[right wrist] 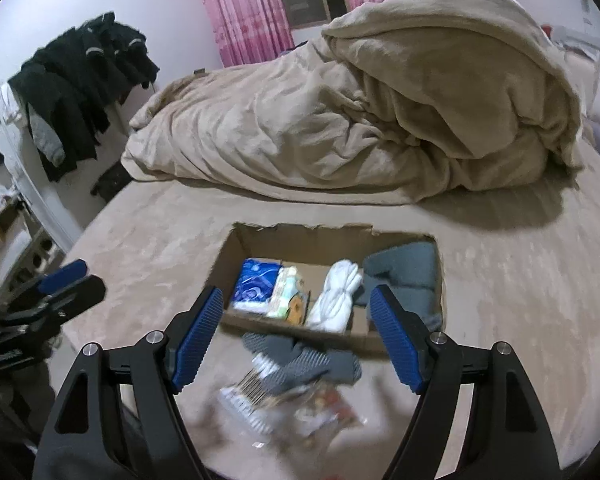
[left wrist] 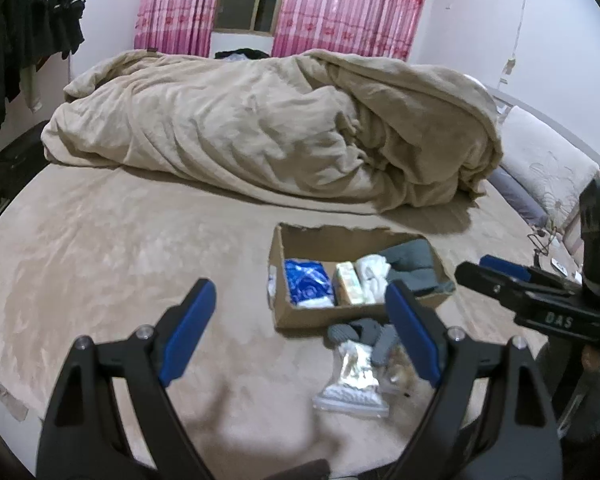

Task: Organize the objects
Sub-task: 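Withdraw both tools and reach toward the cotton-swab bag and snack bag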

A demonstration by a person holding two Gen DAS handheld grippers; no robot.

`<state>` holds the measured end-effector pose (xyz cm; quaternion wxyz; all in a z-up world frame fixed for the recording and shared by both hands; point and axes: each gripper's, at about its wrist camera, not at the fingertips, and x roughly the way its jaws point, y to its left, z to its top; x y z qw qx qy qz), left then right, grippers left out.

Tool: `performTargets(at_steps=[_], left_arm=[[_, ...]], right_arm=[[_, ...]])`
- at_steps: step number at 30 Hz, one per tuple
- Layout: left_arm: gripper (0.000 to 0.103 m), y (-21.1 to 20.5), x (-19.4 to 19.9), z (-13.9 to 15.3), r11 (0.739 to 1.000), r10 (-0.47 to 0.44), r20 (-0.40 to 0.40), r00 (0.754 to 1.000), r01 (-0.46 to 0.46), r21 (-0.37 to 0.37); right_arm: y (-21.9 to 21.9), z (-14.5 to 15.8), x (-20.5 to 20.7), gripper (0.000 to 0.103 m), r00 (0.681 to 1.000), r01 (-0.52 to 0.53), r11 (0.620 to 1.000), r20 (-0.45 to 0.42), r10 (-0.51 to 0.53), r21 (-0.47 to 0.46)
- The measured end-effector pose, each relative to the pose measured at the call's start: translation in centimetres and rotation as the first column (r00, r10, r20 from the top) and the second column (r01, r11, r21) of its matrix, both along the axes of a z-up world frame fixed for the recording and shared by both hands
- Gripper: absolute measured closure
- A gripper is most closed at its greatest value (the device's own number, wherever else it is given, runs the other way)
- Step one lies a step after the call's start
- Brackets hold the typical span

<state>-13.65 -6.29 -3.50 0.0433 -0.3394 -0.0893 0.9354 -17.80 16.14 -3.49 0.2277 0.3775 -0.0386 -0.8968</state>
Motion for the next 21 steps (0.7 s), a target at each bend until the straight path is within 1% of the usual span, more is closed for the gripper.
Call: performTargets(at_steps=[5,9,10,13,16,21], left_arm=[[0.015,0.9,1.9,0.3,1.000,-0.015,0.001,1.000,0.015,0.002],[0.015,1.3,3.2,0.2,1.000,-0.020,0.006,1.000,0.020,0.018],[0.015,1.5,3.5,0.2,0.999,-0.025,0.008,1.000,0.025,0.021],[0.015,2.0,4.4,-0.3,0.999,-0.032,0.015,0.999,0.032,0.024],[0.015,2.4,4.6,-1.3,0.999,-0.042,0.038,0.998,0.041,0.031],[0.015,3.1,4.1,-3.5,0.999,-0.050,0.081,0.995,0.048,0.023]], right_arm=[[0.4,0.7,2.9,0.024,1.000,0.001,1.000,0.000,-0.001,-0.022],[0.9,1.3,5.0,0.024,1.000,0.006,1.000,-0.017,-0.006,-0.006],[1.1,1.5,5.4,0.023,1.000,0.008,1.000,-0.022,-0.008,-0.002],[1.7,1.8,6.7,0.017,0.999,0.012,1.000,-0.041,-0.012,0.004],[2.1,1.4,7.5,0.016,0.999,0.018,1.000,-0.043,-0.017,0.013],[2.2,-0.3,7.5,0.016,1.000,0.006,1.000,-0.014,-0.006,0.029]])
